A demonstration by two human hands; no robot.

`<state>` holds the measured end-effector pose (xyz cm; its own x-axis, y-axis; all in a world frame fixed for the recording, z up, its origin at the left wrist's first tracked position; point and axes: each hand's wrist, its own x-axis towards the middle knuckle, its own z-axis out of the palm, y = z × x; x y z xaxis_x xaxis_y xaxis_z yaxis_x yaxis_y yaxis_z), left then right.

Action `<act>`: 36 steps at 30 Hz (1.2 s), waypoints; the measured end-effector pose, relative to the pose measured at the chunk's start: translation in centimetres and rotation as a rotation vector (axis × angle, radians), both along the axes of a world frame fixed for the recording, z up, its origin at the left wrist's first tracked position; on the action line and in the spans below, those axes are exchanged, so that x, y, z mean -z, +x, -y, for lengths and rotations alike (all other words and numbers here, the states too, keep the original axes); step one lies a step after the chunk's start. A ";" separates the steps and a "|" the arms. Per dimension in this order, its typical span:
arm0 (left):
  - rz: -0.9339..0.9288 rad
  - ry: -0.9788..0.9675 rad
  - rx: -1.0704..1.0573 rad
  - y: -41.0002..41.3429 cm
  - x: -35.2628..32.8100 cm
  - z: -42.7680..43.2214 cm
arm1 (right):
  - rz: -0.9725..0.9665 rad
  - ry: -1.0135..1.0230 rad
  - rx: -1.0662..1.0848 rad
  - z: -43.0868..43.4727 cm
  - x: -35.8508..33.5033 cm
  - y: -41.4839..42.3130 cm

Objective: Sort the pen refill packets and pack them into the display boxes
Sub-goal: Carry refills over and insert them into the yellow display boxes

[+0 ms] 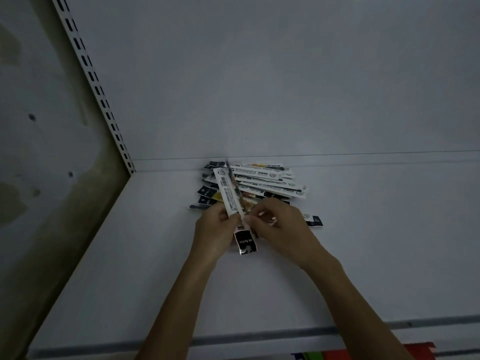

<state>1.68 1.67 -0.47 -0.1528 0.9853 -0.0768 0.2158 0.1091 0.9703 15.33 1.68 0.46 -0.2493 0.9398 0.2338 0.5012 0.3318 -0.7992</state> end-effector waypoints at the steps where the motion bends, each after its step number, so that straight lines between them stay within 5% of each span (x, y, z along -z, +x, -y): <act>1: 0.007 0.009 0.007 0.2 0.0 0.1 | 0.035 -0.010 0.036 -0.3 0.2 0.0; 5: -0.145 0.140 -0.004 -0.3 -0.3 0.7 | 0.032 -0.072 0.003 -0.8 0.2 -0.1; 10: 0.057 0.098 0.024 -2.7 -2.8 1.0 | -0.040 0.019 0.092 -1.1 -0.5 0.8; 14: -0.275 0.235 0.075 -3.5 -3.6 1.5 | -0.126 0.086 0.125 -1.0 -1.4 0.8; 20: -0.061 0.206 0.327 -4.1 -4.1 1.8 | -0.145 0.164 0.099 -0.8 -2.6 0.4; 26: -0.463 0.617 -0.346 -3.9 -4.3 1.4 | -0.148 0.224 0.050 -0.1 -3.3 0.2; 29: -0.327 0.608 -0.423 -3.6 -4.4 0.9 | -0.155 0.238 0.024 -0.1 -3.4 0.1; 31: -0.026 0.469 -0.364 -3.3 -4.2 0.5 | -0.119 0.270 -0.007 -0.1 -3.3 -0.1; 34: 0.479 0.273 -0.281 -2.1 -4.1 0.1 | 0.098 0.418 -0.102 0.2 -2.5 -1.1; 36: 0.508 0.227 -0.294 -1.4 -3.7 0.2 | 0.255 0.439 -0.184 0.2 -1.4 -1.8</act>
<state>0.27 1.48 3.25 -0.4195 0.9077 -0.0047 -0.2859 -0.1272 0.9498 13.54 1.48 1.81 -0.5009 0.7025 0.5056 0.5633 0.7081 -0.4257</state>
